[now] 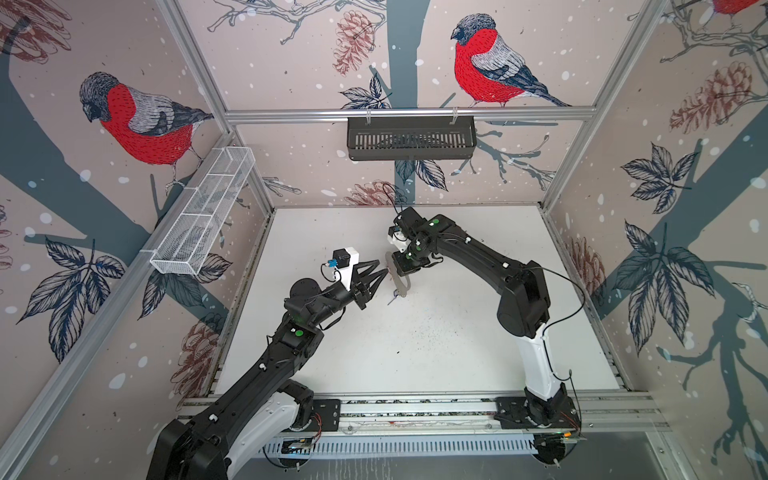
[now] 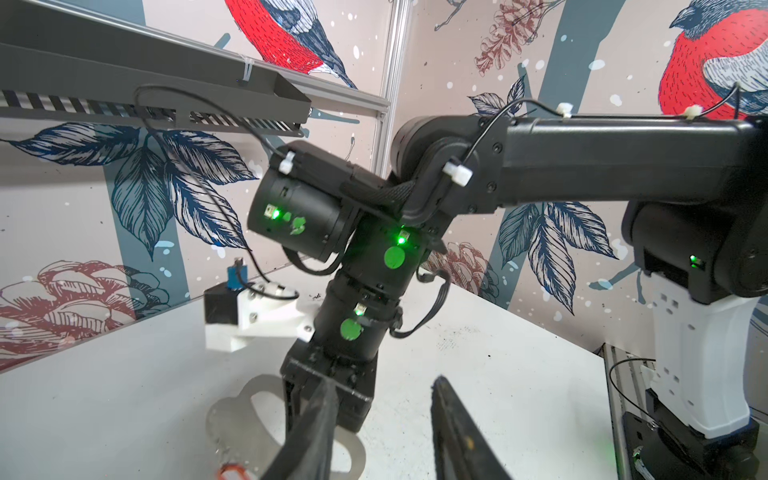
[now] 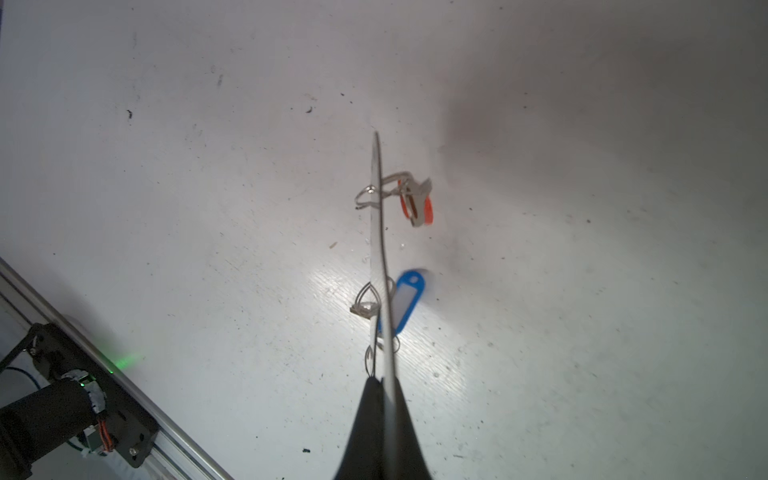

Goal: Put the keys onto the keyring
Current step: 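Lower the plate with both keys onto the table and open the right gripper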

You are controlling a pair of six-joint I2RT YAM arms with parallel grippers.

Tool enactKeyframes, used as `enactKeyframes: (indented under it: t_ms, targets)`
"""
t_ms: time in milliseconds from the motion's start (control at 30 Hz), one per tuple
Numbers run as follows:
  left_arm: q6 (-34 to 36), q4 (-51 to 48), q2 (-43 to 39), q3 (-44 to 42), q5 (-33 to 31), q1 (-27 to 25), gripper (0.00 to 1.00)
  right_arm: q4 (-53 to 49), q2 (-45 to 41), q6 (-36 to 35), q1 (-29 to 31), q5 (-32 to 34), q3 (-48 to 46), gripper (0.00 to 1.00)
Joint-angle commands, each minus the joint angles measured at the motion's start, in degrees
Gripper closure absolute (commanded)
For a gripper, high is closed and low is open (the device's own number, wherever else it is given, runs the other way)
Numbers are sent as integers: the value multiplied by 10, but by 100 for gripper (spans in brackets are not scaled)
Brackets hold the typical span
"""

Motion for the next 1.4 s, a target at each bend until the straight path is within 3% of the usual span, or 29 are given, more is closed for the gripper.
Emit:
enactKeyframes:
  t_ms: [0,300,633,1000,1367]
  targets:
    - [13,0,-13,-4,-10,-1,61,26,10,13,0,-35,-3,100]
    - [13,-10,-18,-14,-16,0,61,81,7,-2,-47,-41,-107,100]
    - [10,-7,2,-10,-11,0,61,84,4,-40,-97,-6,-153,99]
    - [11,-14,4,-8,-12,0,61,85,1,-72,-137,22,-174,72]
    - [17,-41,-2,-5,-43,0,60,100,-54,-65,-176,82,-215,58]
